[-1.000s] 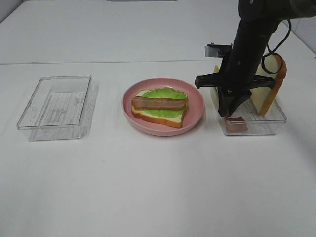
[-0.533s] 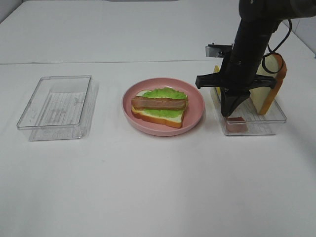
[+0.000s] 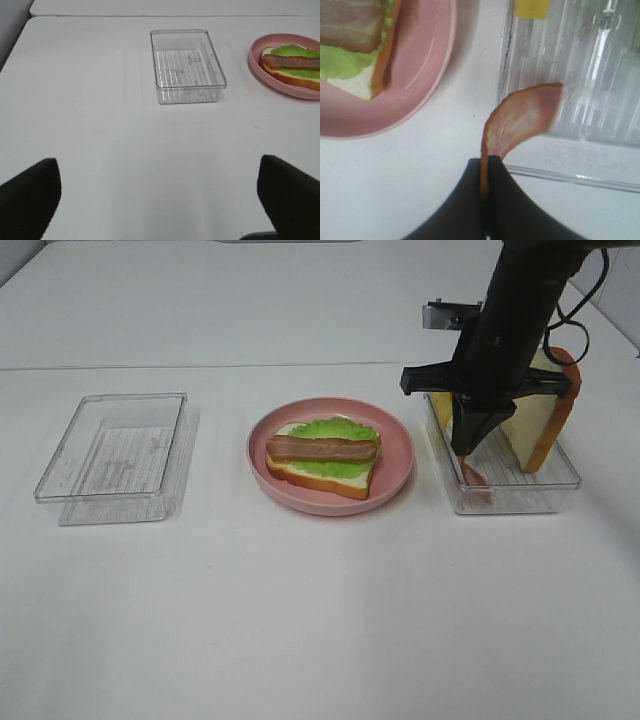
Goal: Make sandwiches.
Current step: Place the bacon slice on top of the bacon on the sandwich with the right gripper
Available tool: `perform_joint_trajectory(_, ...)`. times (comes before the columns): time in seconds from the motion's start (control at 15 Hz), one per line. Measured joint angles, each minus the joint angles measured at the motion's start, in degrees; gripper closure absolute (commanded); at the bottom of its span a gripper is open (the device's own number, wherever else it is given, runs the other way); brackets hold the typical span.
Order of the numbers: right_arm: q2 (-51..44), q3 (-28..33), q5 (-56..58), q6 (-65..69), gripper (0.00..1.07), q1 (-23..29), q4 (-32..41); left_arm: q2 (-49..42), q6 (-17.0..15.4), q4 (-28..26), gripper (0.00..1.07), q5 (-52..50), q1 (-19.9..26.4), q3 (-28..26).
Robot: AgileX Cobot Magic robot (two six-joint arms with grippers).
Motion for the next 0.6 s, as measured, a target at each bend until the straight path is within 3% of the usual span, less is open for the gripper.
perform_joint_trajectory(0.27,-8.94,0.0,1.6,-1.55,1.07,0.0,1.38,0.0,0.0,0.0,0.04,0.0,0.0,0.0)
perform_joint_trajectory(0.6,-11.52,0.0,-4.98,-12.09,1.07,0.06,22.8,0.0,0.0,0.0,0.04,0.0,0.0,0.0)
